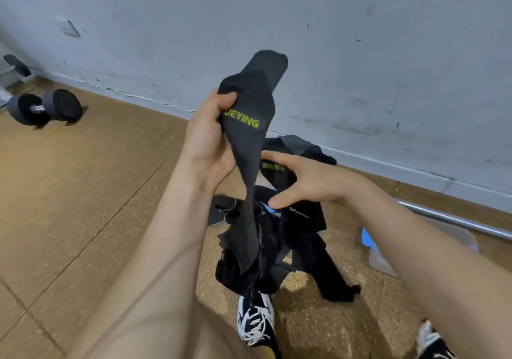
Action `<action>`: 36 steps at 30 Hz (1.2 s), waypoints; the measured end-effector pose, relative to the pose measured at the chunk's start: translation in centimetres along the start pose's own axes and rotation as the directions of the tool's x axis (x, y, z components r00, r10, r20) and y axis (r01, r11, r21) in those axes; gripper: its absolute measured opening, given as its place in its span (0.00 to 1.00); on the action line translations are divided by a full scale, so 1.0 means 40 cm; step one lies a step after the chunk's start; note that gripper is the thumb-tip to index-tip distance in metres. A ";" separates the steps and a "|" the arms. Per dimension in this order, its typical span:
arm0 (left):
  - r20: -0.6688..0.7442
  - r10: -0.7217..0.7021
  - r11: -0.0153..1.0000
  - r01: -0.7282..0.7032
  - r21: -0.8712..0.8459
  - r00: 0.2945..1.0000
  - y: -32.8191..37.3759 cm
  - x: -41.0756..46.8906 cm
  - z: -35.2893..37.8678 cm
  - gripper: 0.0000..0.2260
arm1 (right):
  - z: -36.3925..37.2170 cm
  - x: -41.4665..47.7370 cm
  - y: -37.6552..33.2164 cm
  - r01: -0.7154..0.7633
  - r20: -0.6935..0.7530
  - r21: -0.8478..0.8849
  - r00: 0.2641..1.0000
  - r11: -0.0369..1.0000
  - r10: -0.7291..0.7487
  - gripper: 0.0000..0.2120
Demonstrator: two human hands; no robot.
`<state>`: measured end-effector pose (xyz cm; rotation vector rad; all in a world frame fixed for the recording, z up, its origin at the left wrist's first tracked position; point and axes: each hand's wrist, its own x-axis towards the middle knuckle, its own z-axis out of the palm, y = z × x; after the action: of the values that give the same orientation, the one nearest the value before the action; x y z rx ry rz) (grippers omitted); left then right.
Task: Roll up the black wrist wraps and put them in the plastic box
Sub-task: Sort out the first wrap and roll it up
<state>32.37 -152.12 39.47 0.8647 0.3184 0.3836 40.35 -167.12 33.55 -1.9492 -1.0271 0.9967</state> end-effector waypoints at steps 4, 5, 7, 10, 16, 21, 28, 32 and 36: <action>0.007 -0.040 0.993 0.041 -0.114 0.999 -0.008 -0.010 0.022 0.17 | 0.107 0.011 -0.038 0.021 0.077 -0.005 0.997 1.000 -0.020 0.44; 0.012 -0.040 0.986 0.041 -0.162 0.999 -0.003 -0.014 0.023 0.14 | 0.134 0.019 -0.039 0.022 0.013 0.003 1.000 1.000 -0.022 0.44; 0.020 0.000 0.957 0.006 -0.292 1.000 0.017 -0.015 0.012 0.14 | 0.160 0.030 -0.028 0.042 -0.147 0.072 0.989 0.997 -0.031 0.40; -0.004 0.102 0.953 -0.099 -0.285 0.995 0.050 -0.015 -0.019 0.16 | 0.142 0.020 -0.003 0.074 -0.268 0.240 0.963 0.968 -0.007 0.33; -0.098 0.284 0.791 -0.175 0.587 0.954 0.033 -0.002 -0.069 0.05 | 0.074 -0.039 -0.009 0.275 -0.355 0.510 0.930 0.815 -0.092 0.53; 0.045 -0.038 0.781 0.002 0.625 0.998 0.014 -0.027 -0.071 0.05 | 0.022 -0.065 -0.042 0.385 -0.410 0.429 0.889 0.817 -0.204 0.48; 0.092 -0.129 0.828 0.056 0.558 0.987 -0.023 -0.041 -0.031 0.03 | -0.009 -0.042 -0.068 0.399 -0.618 0.333 0.777 0.854 -0.122 0.40; -0.007 -0.023 0.896 0.024 0.444 1.000 -0.041 -0.019 -0.015 0.04 | 0.046 -0.046 0.008 0.415 -0.437 0.798 0.898 0.436 -0.056 0.42; -0.064 0.020 0.949 0.001 0.316 0.998 -0.054 -0.002 -0.002 0.04 | 0.174 -0.047 0.131 0.259 -0.281 0.866 0.960 0.427 -0.012 0.30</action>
<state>32.70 -153.38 37.74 1.1698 0.4456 0.3765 35.32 -169.44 26.58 -0.9891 -0.3214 0.9012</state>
